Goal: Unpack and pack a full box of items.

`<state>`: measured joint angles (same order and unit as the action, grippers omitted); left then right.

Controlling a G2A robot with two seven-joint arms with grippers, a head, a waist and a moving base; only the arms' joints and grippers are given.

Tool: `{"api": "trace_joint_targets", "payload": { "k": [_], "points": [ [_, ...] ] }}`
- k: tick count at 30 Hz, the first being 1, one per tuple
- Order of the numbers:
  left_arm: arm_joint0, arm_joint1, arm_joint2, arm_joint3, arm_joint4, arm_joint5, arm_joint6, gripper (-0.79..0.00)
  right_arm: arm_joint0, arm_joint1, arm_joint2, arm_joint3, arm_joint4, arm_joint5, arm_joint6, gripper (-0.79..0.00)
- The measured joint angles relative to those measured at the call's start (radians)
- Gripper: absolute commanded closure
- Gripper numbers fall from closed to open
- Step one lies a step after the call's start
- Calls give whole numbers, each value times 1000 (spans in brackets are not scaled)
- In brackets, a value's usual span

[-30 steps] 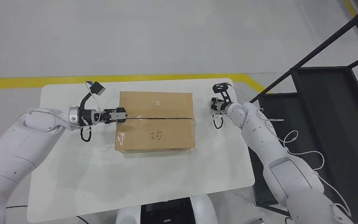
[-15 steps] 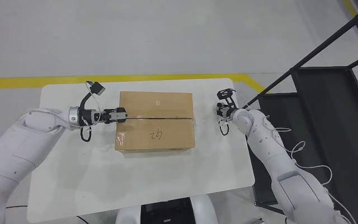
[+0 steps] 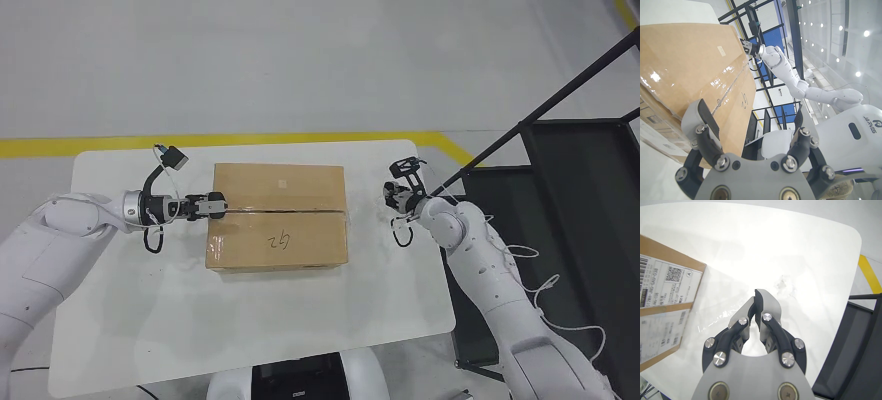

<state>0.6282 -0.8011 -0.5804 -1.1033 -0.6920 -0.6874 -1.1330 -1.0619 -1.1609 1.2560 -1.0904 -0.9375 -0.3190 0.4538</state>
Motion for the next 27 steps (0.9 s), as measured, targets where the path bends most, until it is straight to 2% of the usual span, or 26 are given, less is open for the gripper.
{"api": "trace_joint_targets", "payload": {
  "k": [12,19,27],
  "points": [
    [0,0,0,0,0,0,0,-785,185,-67,-148,260,35,101,-59,0],
    [0,0,0,0,0,0,0,-785,224,-83,-174,359,29,88,-84,0],
    [0,0,0,0,0,0,0,-785,216,-77,-165,391,14,50,-83,0]
  ]
}}
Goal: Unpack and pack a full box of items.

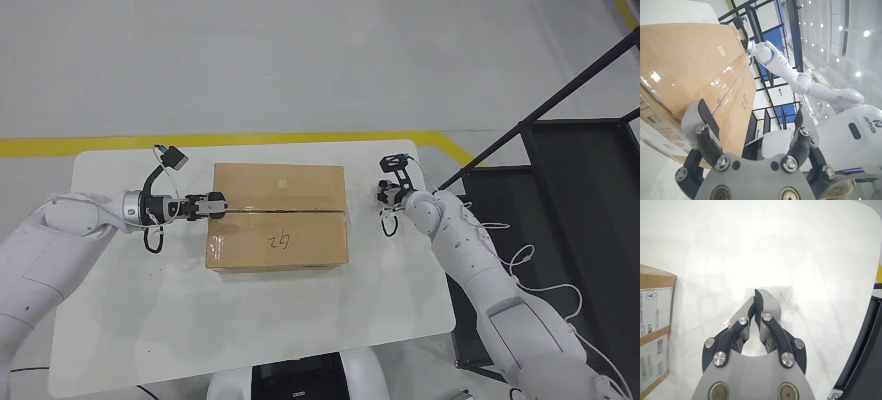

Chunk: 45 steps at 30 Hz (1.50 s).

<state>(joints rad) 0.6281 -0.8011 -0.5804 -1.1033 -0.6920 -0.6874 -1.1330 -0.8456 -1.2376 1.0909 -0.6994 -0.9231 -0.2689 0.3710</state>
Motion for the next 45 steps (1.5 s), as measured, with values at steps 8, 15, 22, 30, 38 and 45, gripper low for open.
{"api": "trace_joint_targets", "payload": {
  "k": [8,15,22,30,38,45],
  "points": [
    [0,0,0,0,0,0,0,-785,-58,27,49,-50,-21,-17,-1,0],
    [0,0,0,0,0,0,0,-785,-168,65,128,-203,-25,-42,27,0],
    [0,0,0,0,0,0,0,-785,-252,89,213,-359,43,-76,57,0],
    [0,0,0,0,0,0,0,-785,-257,100,251,-393,69,-73,107,0],
    [0,0,0,0,0,0,0,-785,-313,128,328,-437,78,-137,194,0],
    [0,0,0,0,0,0,0,-785,-363,148,374,-459,56,-159,242,0]
  ]
}}
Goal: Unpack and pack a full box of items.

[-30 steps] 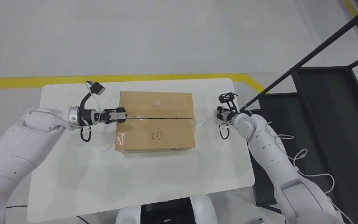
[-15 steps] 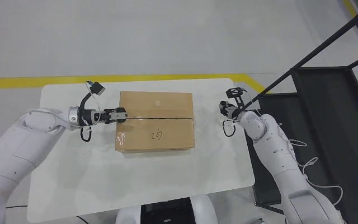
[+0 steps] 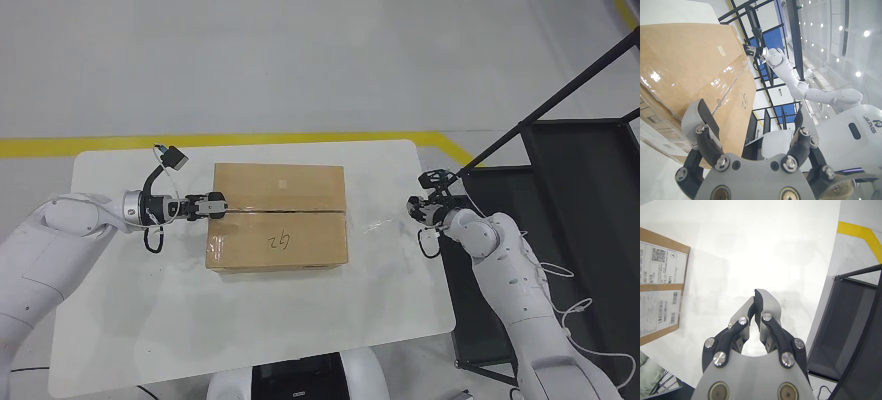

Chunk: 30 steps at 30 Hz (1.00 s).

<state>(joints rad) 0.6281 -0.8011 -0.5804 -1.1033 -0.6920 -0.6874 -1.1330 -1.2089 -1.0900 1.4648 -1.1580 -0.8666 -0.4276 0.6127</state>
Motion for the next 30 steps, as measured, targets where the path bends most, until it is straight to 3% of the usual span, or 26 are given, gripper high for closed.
{"api": "trace_joint_targets", "payload": {
  "k": [7,9,10,12,13,23,30],
  "points": [
    [0,0,0,0,0,0,0,-785,-54,19,78,-25,205,-186,55,0],
    [0,0,0,0,0,0,0,-785,-61,24,92,-43,219,-192,72,0],
    [0,0,0,0,0,0,0,-785,-64,27,95,-51,198,-171,71,-55],
    [0,0,0,0,0,0,0,-785,-68,28,90,-64,131,-96,53,-686],
    [0,0,0,0,0,0,0,-785,-68,27,83,-64,108,-65,43,-785],
    [0,0,0,0,0,0,0,-785,-22,12,-13,13,5,77,4,-785],
    [0,0,0,0,0,0,0,-785,27,1,-56,80,1,137,-17,-720]
  ]
}}
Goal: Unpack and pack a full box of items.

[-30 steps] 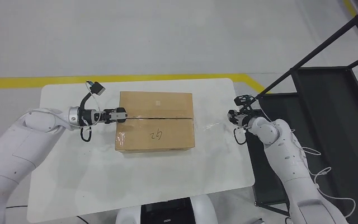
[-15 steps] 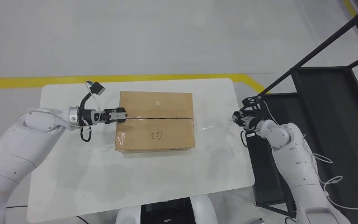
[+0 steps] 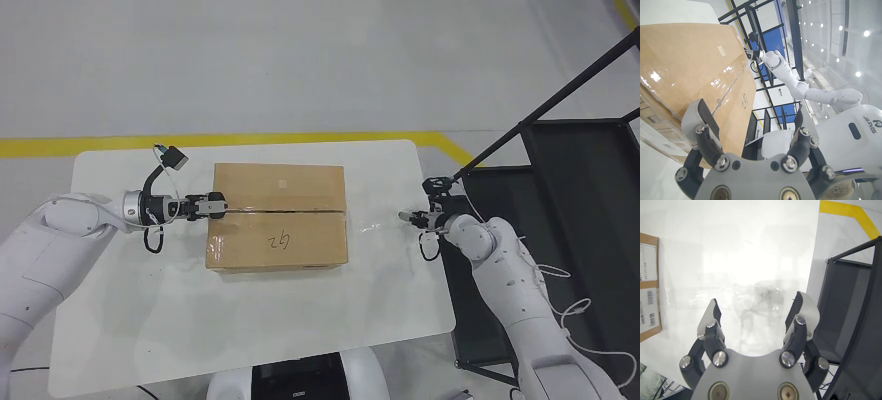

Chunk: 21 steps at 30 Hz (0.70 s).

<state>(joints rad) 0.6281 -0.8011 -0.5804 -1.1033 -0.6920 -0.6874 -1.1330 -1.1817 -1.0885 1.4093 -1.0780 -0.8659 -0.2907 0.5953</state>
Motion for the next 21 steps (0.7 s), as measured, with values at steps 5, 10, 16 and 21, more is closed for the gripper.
{"api": "trace_joint_targets", "payload": {
  "k": [5,10,16,21],
  "points": [
    [0,0,0,0,0,0,0,-785,20,-5,-28,22,-17,13,-5,-674],
    [0,0,0,0,0,0,0,-785,30,-10,-59,29,-55,36,-2,-640],
    [0,0,0,0,0,0,0,-785,32,-11,-84,20,-113,71,-13,-650],
    [0,0,0,0,0,0,0,-785,26,-11,-100,-1,-163,93,-14,-514]
  ]
}}
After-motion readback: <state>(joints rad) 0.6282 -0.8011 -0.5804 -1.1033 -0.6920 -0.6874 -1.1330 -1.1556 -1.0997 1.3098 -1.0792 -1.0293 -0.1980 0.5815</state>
